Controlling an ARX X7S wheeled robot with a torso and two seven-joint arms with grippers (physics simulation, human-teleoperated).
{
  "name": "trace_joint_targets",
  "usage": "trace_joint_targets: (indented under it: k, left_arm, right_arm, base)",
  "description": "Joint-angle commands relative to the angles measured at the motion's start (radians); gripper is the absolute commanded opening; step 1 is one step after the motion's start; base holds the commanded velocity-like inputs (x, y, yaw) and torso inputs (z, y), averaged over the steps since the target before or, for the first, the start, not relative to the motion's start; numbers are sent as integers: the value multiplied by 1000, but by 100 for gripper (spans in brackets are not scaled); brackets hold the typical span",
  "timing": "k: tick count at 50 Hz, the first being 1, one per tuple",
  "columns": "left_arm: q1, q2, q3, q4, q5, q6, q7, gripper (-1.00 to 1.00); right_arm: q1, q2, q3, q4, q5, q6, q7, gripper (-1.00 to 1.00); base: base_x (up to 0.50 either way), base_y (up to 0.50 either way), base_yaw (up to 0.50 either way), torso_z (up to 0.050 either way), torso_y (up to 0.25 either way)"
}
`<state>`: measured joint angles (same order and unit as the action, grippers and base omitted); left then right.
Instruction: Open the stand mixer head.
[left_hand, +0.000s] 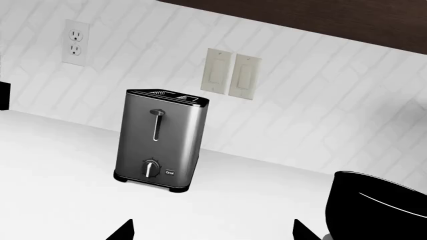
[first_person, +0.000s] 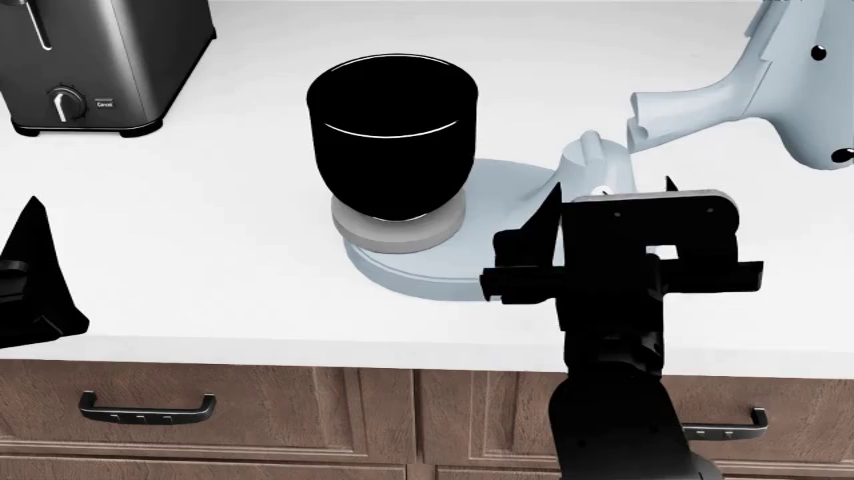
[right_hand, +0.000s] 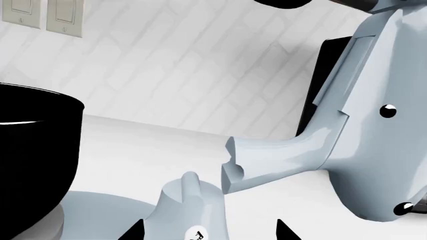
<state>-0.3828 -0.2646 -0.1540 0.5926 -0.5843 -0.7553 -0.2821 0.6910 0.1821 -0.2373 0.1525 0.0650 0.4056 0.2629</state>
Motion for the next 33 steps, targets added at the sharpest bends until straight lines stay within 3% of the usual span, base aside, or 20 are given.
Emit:
trace_joint_targets:
  k: [1, 18, 33]
  left_arm:
    - [1, -6, -4, 12, -9, -4, -11, 100]
    - [23, -25, -39, 52, -50, -24, -22, 100]
    - [-11, -12, 9, 0, -15, 6, -26, 100]
  right_arm:
    - [-39, 18, 1, -114, 20, 62, 2, 100]
    - [-39, 26, -4, -141, 28, 81, 8, 100]
    - [-51, 30, -4, -196, 39, 111, 19, 100]
  base:
    - [0, 0, 0, 0, 0]
    - [0, 0, 0, 0, 0]
    - [0, 0, 0, 0, 0]
